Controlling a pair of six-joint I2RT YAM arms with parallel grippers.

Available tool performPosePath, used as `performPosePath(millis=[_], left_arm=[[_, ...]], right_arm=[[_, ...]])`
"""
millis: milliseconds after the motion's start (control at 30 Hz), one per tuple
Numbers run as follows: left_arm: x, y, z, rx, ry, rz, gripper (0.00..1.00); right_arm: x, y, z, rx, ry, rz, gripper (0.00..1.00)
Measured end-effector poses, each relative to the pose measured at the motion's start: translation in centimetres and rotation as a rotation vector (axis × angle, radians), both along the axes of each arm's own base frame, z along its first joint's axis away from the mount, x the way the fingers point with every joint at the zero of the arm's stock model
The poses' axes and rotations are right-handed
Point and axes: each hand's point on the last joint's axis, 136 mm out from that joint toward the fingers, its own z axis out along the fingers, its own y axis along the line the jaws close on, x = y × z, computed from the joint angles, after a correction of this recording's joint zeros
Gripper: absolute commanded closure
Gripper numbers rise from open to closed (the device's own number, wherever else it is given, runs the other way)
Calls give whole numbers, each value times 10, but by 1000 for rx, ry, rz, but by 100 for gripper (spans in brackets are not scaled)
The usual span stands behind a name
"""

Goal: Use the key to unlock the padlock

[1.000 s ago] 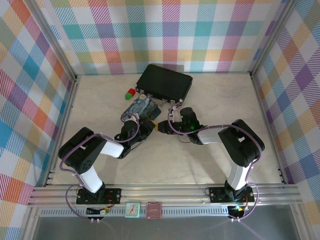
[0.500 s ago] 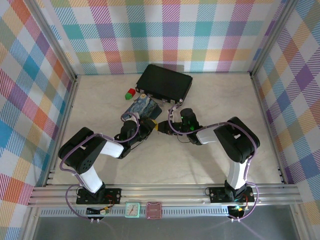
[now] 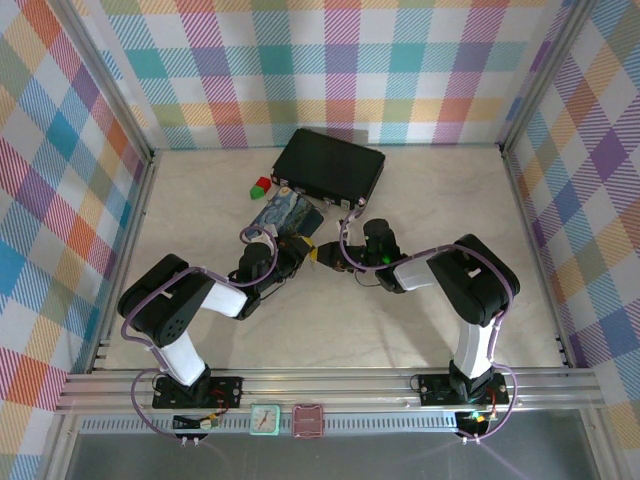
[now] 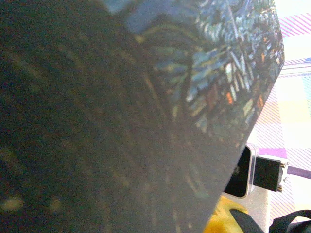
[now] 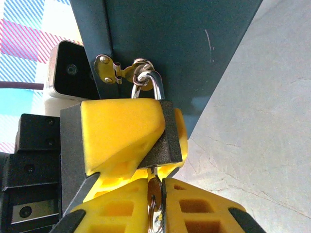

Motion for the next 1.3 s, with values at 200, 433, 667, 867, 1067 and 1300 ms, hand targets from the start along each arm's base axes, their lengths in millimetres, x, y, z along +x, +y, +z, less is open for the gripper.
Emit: performPosePath(millis=[200, 433, 667, 867, 1067, 1300], left_arm=[[0, 0, 1, -4, -2, 4, 100], [2, 0, 12, -29, -44, 8, 100], [11, 12, 38, -65, -153, 82, 100], [18, 25, 65, -92, -232, 165, 100], [24, 36, 74, -95, -269, 239, 100], [27, 43, 78, -83, -293, 283, 100]], right_arm=[[1, -1, 0, 10, 38, -7, 100], [4, 1, 13, 74, 142, -25, 100], [17, 11, 39, 297, 442, -79, 100], [25, 22, 65, 429, 631, -131, 100], [31, 32, 74, 517, 709, -232, 100], [35, 37, 78, 549, 731, -264, 100]])
